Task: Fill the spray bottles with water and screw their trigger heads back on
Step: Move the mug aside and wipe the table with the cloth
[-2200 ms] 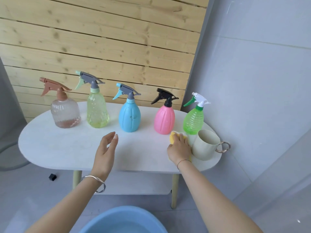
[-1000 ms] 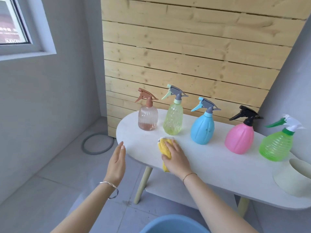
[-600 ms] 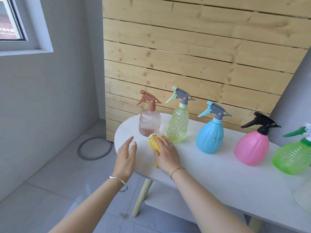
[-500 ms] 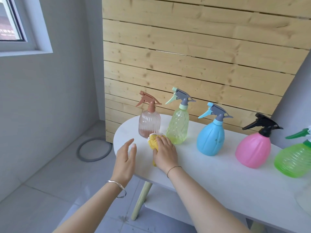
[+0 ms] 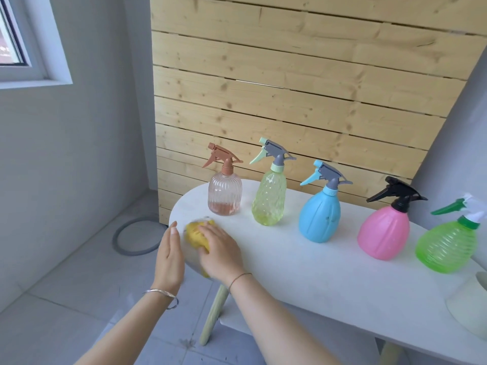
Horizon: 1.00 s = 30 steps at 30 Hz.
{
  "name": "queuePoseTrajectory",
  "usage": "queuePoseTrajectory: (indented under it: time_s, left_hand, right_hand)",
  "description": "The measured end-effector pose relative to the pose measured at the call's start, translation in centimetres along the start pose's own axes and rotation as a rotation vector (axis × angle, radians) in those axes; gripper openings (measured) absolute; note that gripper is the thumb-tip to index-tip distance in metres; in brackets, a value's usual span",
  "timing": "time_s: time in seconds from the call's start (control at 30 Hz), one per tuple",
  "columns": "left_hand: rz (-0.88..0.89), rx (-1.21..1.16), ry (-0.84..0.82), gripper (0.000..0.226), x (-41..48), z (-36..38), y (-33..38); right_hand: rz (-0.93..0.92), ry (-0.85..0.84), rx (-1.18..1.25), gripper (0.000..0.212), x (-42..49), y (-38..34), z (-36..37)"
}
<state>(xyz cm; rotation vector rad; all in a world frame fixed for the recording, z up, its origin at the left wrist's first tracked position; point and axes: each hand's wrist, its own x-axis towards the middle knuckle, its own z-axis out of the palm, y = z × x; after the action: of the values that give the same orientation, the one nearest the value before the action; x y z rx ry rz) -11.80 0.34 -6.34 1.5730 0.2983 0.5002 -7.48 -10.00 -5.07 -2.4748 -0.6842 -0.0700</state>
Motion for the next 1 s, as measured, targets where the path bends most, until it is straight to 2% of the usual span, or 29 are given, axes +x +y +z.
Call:
queuePoseTrajectory:
  time_s: [0.1,0.17,0.27,0.33,0.4,0.47,0.57,0.7,0.8,0.93,1.0]
  left_hand:
    - [0.015,-0.039,0.054,0.046,0.0,-0.3,0.0]
    - [0.037,0.049,0.072,0.045,0.2,-1.0,-0.7]
    - [0.167,0.235,-0.041,0.045,0.2,-1.4,-1.5]
    - [0.314,0.455,-0.183,0.057,0.0,-0.7,-1.4]
    - [0.401,0.669,-0.33,0.064,-0.4,0.7,-1.0]
    - [0.38,0.754,-0.427,0.055,-0.9,2.6,-0.6]
    - [0.39,0.78,-0.522,0.044,-1.8,5.4,0.0]
    - [0.436,0.766,-0.633,0.043,-3.8,8.7,0.6]
    - [0.487,0.819,-0.639,0.044,-4.9,9.3,1.1]
    - [0.512,0.938,-0.588,0.044,-5.1,8.1,1.4]
    - [0.536,0.973,-0.617,0.06,-5.0,7.9,2.0]
  right_hand:
    - [-0.101,-0.076,0.08,0.05,0.0,-1.8,0.4]
    - [-0.13,-0.138,0.112,0.052,-0.6,-1.7,-0.1]
    - [-0.166,-0.166,0.105,0.054,-1.8,0.5,-1.6]
    - [-0.172,-0.101,0.04,0.053,-2.6,2.6,-2.7]
    - [-0.136,-0.019,-0.014,0.05,-3.8,4.8,-4.0]
    - [-0.069,0.051,-0.028,0.046,-5.2,7.0,-5.6]
    - [0.072,0.075,-0.023,0.044,-7.9,10.1,-8.5]
    - [0.139,0.099,-0.063,0.043,-11.6,13.2,-10.6]
    - [0.16,0.115,-0.159,0.046,-13.8,13.7,-10.3]
    - [0.201,0.09,-0.156,0.046,-15.1,12.3,-9.2]
    - [0.207,0.11,-0.223,0.053,-14.9,12.0,-9.5]
